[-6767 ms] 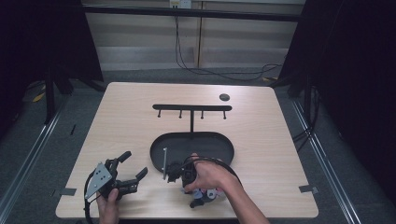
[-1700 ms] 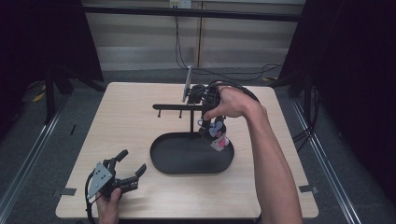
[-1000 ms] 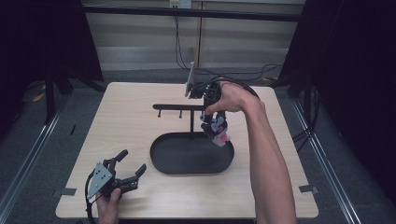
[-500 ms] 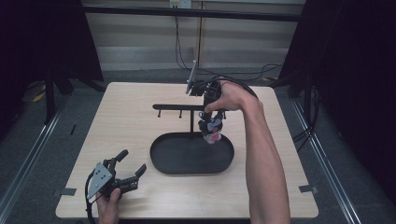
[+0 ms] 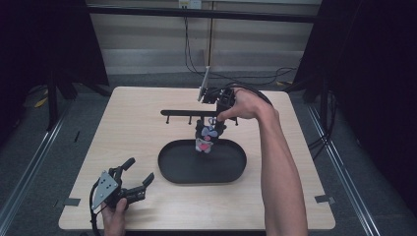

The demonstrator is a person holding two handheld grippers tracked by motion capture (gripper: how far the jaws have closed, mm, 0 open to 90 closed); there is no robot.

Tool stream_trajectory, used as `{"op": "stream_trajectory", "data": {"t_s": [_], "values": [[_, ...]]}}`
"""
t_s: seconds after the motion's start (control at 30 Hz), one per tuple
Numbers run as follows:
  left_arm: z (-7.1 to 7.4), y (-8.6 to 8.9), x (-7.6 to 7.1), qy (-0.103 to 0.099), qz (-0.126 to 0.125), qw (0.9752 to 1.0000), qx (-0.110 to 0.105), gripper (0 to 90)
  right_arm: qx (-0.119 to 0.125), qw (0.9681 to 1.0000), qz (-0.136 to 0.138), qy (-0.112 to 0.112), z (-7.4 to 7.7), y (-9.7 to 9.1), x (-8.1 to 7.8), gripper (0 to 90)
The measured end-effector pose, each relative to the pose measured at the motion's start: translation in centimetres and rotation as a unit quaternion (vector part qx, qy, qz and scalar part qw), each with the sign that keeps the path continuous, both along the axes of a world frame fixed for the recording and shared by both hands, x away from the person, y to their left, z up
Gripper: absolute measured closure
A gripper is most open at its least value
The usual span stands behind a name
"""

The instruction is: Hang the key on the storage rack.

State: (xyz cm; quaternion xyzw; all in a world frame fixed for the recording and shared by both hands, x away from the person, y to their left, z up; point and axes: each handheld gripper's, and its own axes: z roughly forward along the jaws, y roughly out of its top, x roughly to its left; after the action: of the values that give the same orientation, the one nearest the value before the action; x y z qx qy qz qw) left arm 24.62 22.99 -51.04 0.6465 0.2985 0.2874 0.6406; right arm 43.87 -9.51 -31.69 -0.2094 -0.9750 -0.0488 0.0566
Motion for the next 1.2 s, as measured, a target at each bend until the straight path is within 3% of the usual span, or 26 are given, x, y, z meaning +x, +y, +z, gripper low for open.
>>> {"op": "stream_trajectory", "data": {"t_s": [0.27,0.33,0.37,0.47,0.67,0.8,0.9,1.2], "values": [[0.0,0.0,0.0,0.000,0.002,1.0000,0.001,15.5,0.007,0.9999,-0.008,-0.010,0.4,-0.6,-1.0,70.7],[0.0,-0.1,0.0,0.001,0.002,1.0000,-0.007,15.5,0.017,0.9998,-0.010,-0.010,0.7,-0.7,-1.3,65.3],[0.0,0.0,0.0,0.001,0.001,1.0000,0.001,15.5,0.023,0.9996,-0.009,-0.013,0.8,-0.7,-1.5,63.9],[0.0,0.0,0.0,0.001,0.001,1.0000,0.001,15.6,0.032,0.9992,-0.015,-0.021,1.0,-0.9,-2.1,54.5],[0.0,0.1,0.0,0.001,-0.001,1.0000,0.006,15.6,0.054,0.9977,-0.018,-0.035,1.3,-1.0,-3.7,45.2],[0.0,0.1,0.0,0.001,-0.001,1.0000,0.006,15.6,0.069,0.9956,-0.039,-0.049,1.4,-1.1,-4.8,42.9],[0.0,0.1,0.0,0.001,-0.001,1.0000,0.005,15.6,0.089,0.9942,-0.042,-0.043,1.3,-1.3,-5.5,43.0],[0.0,0.1,0.0,0.001,-0.003,1.0000,0.006,15.6,0.111,0.9921,-0.042,-0.040,0.1,-1.6,-7.5,40.3]]}}
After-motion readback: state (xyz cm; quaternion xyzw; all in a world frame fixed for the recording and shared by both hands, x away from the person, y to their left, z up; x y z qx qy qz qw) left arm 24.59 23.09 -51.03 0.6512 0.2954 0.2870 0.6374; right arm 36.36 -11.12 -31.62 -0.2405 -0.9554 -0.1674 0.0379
